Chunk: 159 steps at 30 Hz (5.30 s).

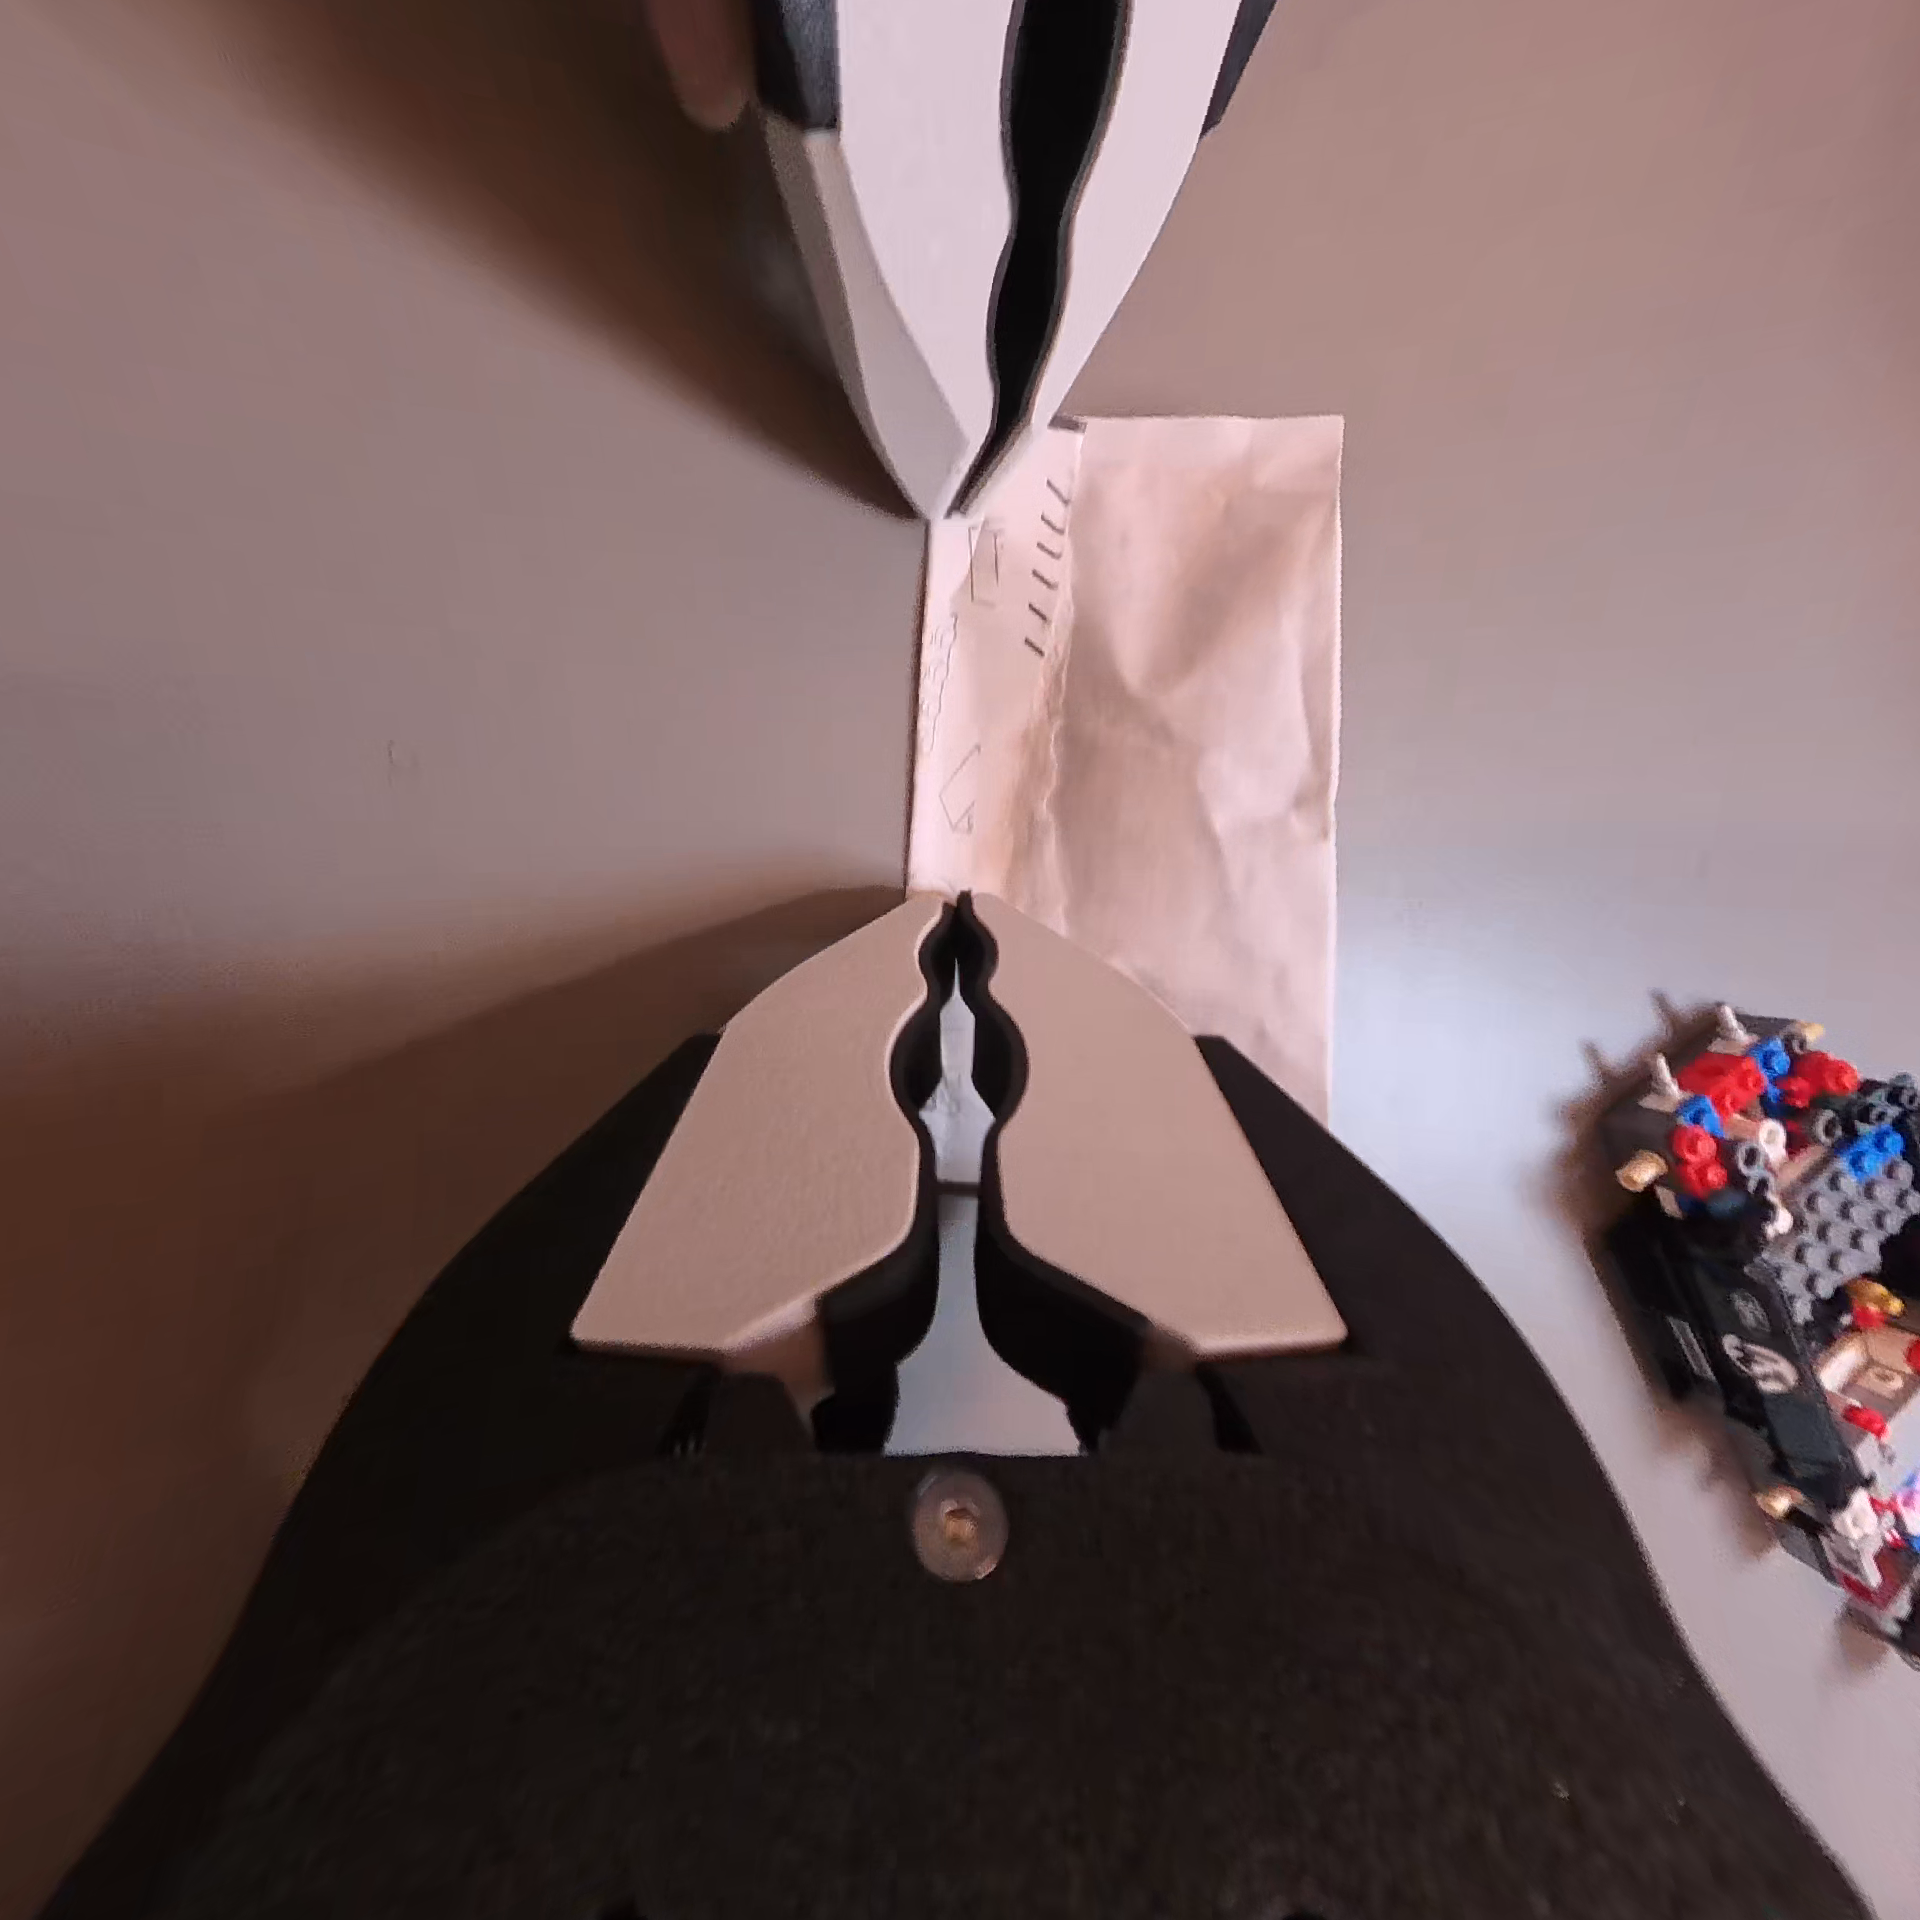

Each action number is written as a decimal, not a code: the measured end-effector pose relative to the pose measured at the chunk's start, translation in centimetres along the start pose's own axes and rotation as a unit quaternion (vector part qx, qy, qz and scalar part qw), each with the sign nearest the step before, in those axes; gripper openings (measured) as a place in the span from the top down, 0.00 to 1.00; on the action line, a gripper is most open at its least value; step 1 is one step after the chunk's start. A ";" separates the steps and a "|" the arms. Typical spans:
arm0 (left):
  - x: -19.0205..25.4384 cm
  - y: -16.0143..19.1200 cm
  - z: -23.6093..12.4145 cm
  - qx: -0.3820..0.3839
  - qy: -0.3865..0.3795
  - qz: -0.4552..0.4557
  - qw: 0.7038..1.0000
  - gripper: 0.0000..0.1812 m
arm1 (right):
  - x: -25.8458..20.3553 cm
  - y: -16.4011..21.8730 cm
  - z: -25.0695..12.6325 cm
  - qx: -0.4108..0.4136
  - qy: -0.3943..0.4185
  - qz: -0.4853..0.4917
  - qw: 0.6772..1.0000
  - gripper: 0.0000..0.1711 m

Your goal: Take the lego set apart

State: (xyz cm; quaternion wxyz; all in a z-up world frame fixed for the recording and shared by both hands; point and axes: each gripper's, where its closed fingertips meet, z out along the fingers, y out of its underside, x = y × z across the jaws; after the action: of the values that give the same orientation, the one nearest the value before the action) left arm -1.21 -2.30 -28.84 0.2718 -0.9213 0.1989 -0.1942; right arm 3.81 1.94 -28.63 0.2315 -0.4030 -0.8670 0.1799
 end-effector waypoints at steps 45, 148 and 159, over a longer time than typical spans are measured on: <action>0.2 0.3 -0.3 0.010 0.026 -0.014 1.000 0.99 | -0.2 1.5 -3.9 0.050 0.132 -0.171 0.975 0.70; -50.1 15.3 -33.1 0.063 -0.361 -0.246 0.898 0.92 | 13.7 0.6 -8.3 0.394 0.091 0.293 0.866 0.91; -50.0 15.4 -35.4 0.037 -0.383 -0.256 0.887 0.85 | 13.5 0.7 -8.4 0.387 0.098 0.288 0.871 0.92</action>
State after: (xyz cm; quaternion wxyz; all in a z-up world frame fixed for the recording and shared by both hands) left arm -63.94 -5.63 -22.76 0.3012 -0.9323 -0.1709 0.1041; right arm 1.15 14.02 -18.51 0.3908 -0.5285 -0.5467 0.5188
